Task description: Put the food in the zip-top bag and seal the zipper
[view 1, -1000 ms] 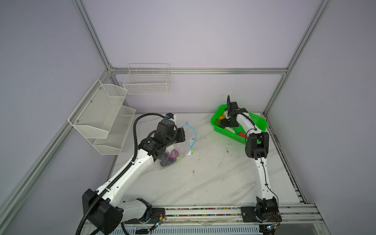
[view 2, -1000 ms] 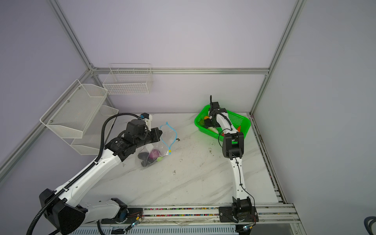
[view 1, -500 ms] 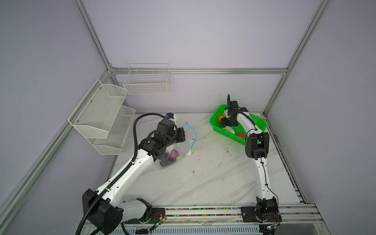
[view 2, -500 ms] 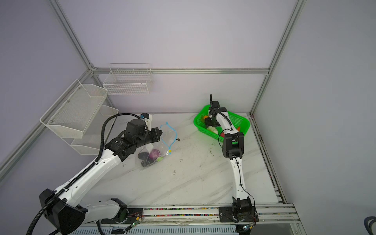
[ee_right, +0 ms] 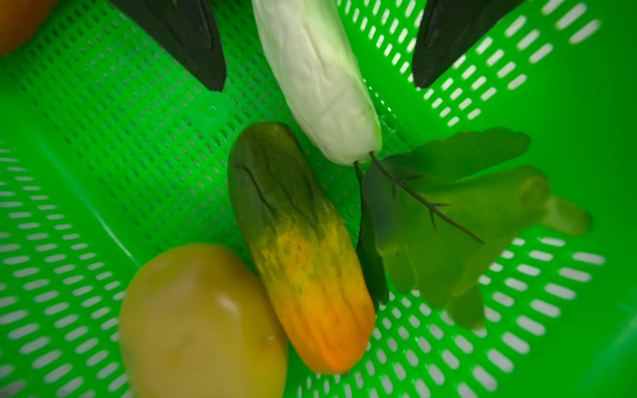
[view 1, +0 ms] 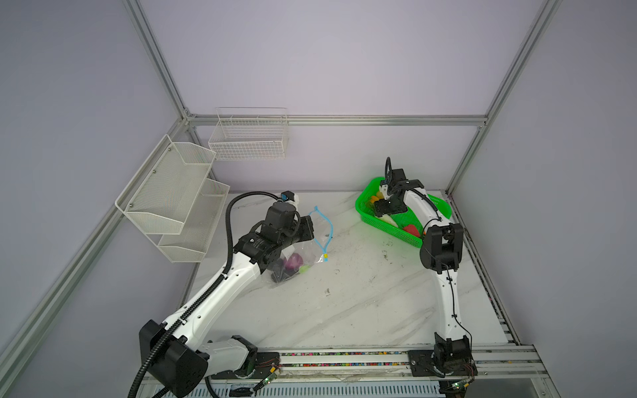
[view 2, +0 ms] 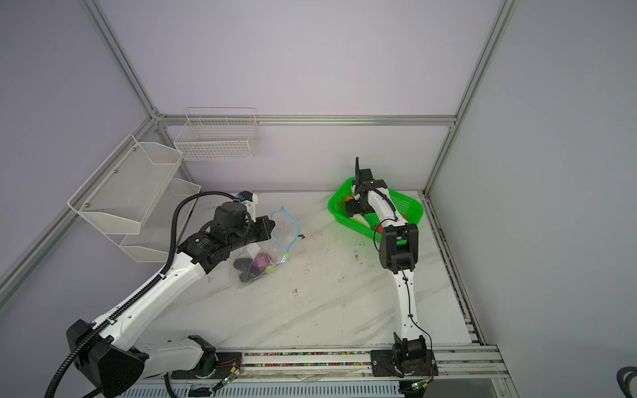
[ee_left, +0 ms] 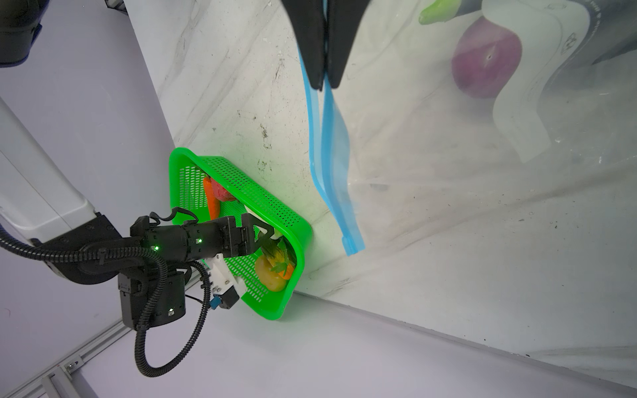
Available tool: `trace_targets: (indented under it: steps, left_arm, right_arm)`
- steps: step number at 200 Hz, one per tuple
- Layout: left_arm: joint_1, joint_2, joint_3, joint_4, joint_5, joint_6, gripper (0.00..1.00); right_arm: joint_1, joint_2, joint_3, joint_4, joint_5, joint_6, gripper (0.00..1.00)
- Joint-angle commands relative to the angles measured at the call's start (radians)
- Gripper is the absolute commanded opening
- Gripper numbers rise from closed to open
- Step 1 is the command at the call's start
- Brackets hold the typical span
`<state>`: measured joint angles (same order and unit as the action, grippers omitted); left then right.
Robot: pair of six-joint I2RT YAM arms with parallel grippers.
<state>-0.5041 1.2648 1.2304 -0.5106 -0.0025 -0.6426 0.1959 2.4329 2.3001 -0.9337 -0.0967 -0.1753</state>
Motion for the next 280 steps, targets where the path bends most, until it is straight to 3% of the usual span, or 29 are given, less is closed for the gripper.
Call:
trace_targets:
  steps: [1,33,141,166,280]
  left_arm:
    - [0.001,-0.039,-0.016,0.035,0.002,0.011,0.0]
    - [0.001,-0.04,-0.019,0.036,0.001,0.012,0.0]
    - [0.003,-0.031,-0.019,0.035,-0.002,0.015,0.0]
    - [0.003,-0.029,-0.017,0.034,-0.004,0.013,0.0]
    - [0.003,-0.01,-0.008,0.037,0.0,0.009,0.0]
  right_arm:
    - [0.016,-0.006,-0.002,-0.022,-0.011,-0.049,0.87]
    - [0.023,0.049,0.05,-0.045,0.015,-0.048,0.78]
    - [0.026,0.117,0.112,-0.062,0.055,-0.028,0.76]
    - [0.026,0.128,0.123,-0.062,0.112,-0.012,0.75]
    - [0.026,0.167,0.153,-0.059,0.122,0.006,0.59]
